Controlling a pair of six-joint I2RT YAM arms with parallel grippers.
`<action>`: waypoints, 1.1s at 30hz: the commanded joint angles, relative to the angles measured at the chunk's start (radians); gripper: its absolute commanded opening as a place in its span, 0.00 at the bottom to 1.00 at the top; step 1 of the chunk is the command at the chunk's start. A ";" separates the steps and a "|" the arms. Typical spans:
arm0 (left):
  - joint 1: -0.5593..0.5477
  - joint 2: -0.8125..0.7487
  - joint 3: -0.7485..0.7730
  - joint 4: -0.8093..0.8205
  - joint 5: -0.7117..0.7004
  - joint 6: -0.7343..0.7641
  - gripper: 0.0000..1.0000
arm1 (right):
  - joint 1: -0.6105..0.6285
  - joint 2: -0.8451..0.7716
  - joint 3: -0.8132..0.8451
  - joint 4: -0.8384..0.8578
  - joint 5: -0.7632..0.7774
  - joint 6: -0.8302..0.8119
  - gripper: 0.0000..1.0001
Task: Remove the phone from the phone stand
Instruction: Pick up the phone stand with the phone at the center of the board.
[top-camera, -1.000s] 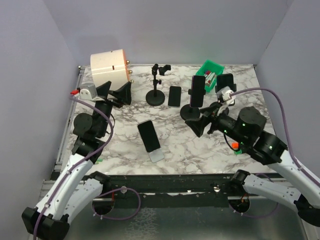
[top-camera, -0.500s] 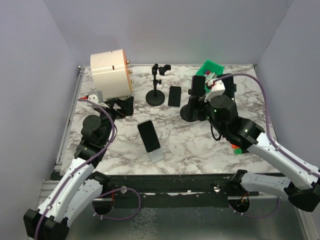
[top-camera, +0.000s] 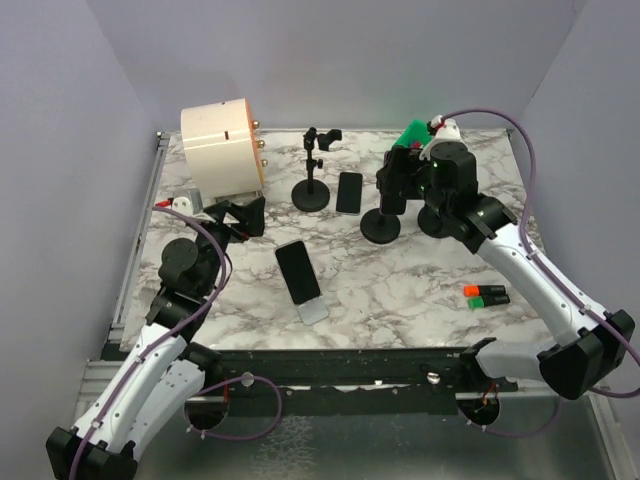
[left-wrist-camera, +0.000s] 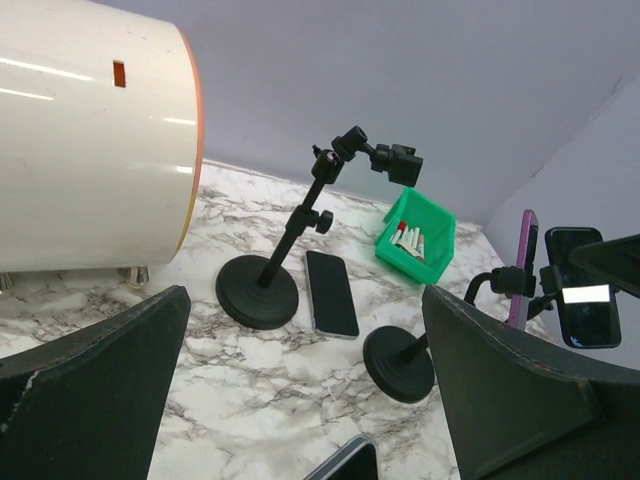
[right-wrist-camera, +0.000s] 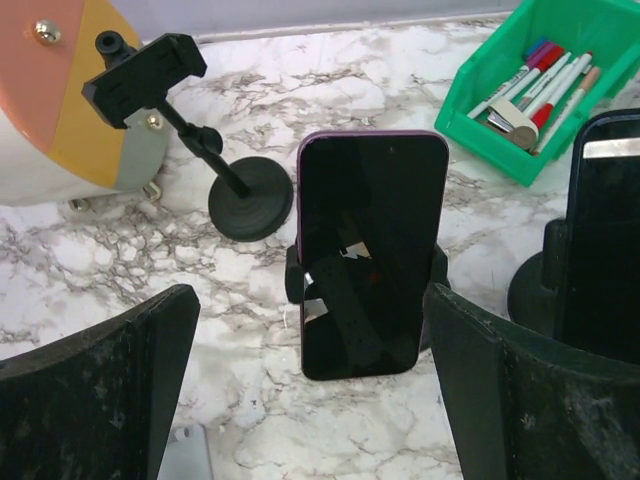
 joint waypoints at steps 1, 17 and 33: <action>-0.015 -0.058 -0.003 -0.033 -0.015 0.000 0.99 | -0.043 0.042 0.003 0.118 -0.122 0.000 1.00; -0.068 -0.108 -0.008 -0.027 -0.017 0.031 0.99 | -0.129 0.183 0.076 0.106 -0.198 -0.021 1.00; -0.077 -0.103 -0.012 -0.020 -0.006 0.033 0.99 | -0.164 0.248 0.081 0.121 -0.251 -0.022 0.97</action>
